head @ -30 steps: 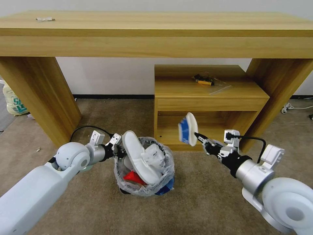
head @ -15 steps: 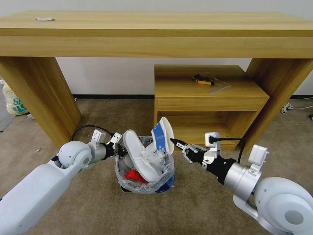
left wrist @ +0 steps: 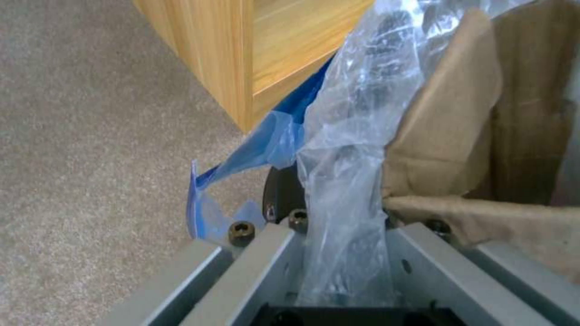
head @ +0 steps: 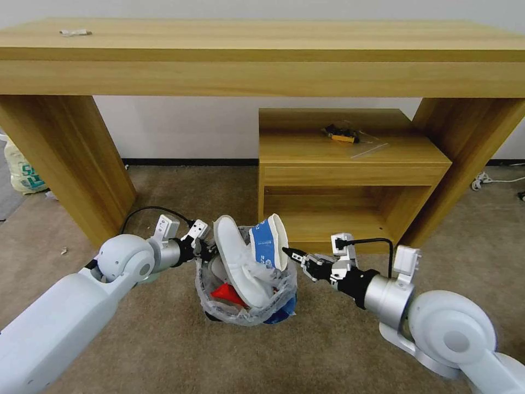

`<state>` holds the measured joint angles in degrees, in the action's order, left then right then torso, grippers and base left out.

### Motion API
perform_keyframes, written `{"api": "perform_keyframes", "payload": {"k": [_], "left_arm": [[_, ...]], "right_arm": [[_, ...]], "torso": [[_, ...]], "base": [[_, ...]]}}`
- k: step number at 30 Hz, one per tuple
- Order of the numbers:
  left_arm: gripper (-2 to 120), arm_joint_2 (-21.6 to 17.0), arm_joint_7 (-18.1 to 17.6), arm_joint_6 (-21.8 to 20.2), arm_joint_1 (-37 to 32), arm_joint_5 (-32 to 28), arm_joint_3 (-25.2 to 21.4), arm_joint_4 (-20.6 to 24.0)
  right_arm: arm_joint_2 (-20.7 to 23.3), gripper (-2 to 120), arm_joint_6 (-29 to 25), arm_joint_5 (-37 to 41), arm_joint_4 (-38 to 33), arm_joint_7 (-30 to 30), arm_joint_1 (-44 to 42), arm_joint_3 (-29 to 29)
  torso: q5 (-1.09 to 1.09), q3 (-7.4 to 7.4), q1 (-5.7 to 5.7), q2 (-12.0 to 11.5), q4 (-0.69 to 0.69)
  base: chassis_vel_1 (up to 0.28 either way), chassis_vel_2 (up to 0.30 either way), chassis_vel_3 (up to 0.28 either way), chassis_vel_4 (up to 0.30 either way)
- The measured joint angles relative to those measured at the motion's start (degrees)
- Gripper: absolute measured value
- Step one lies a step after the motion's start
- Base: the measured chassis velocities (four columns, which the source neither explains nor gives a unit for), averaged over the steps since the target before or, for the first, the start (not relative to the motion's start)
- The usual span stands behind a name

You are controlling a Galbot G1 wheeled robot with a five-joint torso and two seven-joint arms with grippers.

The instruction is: Pick up the trash bin and place the garbage on the floor into it.

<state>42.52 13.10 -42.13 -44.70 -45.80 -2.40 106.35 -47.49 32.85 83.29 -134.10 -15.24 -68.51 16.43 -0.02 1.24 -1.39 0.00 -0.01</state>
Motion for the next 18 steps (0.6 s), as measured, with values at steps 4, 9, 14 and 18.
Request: {"api": "perform_keyframes", "payload": {"k": [4,9,14,18], "left_arm": [[0,-0.3,0.0,0.0,0.0,0.9,0.2,0.7],[0,-0.7,0.2,0.0,-0.4,2.0,0.2,1.5],[0,-0.8,0.4,0.0,-0.6,2.2,0.3,2.0],[0,-0.7,0.5,0.0,-0.4,2.6,0.4,2.4]], "right_arm": [[0.1,0,0.1,0.1,1.1,-0.1,2.8,-2.2],[0.1,0,1.1,0.9,1.7,-0.5,5.2,-3.8],[0.4,0,2.6,1.1,2.6,-2.0,6.7,-5.6],[0.5,0,3.3,1.1,3.7,-3.6,8.0,-7.5]], "torso": [[0.0,0.0,0.0,0.0,0.0],[0.0,0.0,0.0,0.0,0.01],[0.0,0.0,0.0,0.0,0.0],[0.0,0.0,0.0,0.0,0.0]], "base": [[0.0,0.0,0.0,0.0],[0.0,0.0,0.0,0.0],[0.0,0.0,0.0,0.0],[0.0,0.0,0.0,0.0]]}}
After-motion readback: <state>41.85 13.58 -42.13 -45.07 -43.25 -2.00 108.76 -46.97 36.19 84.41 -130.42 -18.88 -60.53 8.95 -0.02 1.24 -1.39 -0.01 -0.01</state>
